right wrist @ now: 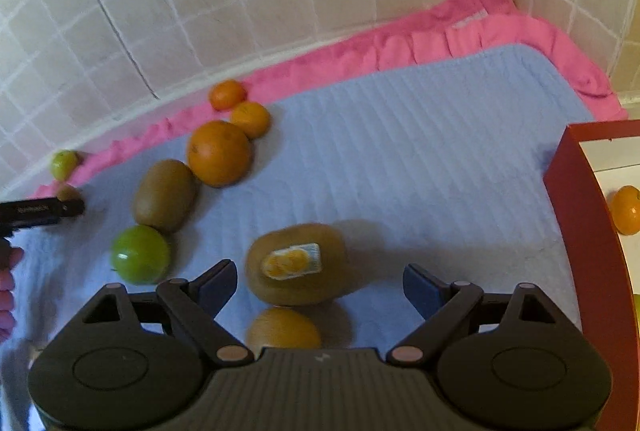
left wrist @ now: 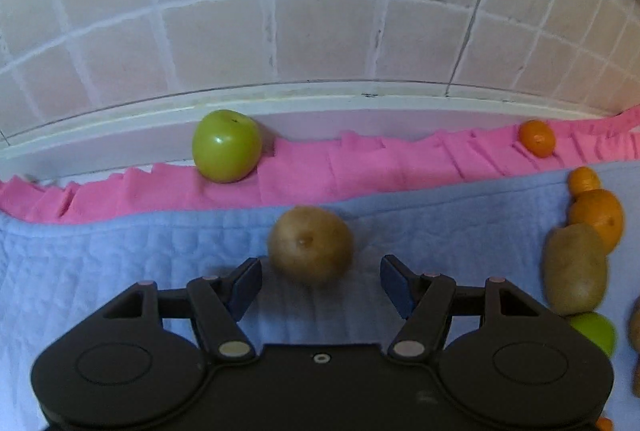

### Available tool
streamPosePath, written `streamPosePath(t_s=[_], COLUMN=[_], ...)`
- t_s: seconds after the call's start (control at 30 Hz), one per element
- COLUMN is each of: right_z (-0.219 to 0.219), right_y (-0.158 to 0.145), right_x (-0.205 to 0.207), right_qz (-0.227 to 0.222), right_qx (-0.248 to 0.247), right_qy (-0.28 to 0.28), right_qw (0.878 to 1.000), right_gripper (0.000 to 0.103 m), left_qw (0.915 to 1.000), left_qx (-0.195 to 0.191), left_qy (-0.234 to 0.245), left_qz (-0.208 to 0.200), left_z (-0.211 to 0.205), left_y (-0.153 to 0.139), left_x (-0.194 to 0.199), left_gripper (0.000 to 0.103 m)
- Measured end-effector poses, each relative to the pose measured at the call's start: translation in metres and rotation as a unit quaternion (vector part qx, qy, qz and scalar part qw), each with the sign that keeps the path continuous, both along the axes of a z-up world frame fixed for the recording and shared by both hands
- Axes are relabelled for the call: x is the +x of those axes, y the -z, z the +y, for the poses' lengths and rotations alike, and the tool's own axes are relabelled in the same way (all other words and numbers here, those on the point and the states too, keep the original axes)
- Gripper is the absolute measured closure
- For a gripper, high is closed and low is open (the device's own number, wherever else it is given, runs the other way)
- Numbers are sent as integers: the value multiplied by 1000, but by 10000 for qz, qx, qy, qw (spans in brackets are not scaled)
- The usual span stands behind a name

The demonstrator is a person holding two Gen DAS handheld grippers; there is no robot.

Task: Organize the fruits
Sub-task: 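Grasp a brown kiwi with the left tool while the right tool grasps a labeled kiwi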

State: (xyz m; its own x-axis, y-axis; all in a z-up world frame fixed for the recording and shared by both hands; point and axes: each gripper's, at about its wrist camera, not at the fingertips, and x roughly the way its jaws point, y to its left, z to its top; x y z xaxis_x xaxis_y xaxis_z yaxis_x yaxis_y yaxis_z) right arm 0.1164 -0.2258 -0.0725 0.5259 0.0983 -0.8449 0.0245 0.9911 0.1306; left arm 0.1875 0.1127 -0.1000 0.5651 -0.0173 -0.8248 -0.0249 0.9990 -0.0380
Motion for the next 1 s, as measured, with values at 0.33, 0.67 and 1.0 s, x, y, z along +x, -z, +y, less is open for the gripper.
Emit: streamPosePath(t_s=[0.33,0.67,1.0], right_z=[17,38,40], right_y=[17,23,-6], right_x=[20,26,10], right_qz=[89,69,-405], right_qx=[-293,-603,-468], right_qy=[-211,-573,-596], right_qw=[9993,9965,9963], right_gripper=[14,32,33], left_qw=[9999,9994,9993], left_qx=[109,247,115], left_qy=[68,-5,44], left_qz=[-66,-224,-355], left_z=[-6,-4,-4], left_y=[3,-1,-32], left_x=[6,-1,-33], left_gripper=[29,53,53])
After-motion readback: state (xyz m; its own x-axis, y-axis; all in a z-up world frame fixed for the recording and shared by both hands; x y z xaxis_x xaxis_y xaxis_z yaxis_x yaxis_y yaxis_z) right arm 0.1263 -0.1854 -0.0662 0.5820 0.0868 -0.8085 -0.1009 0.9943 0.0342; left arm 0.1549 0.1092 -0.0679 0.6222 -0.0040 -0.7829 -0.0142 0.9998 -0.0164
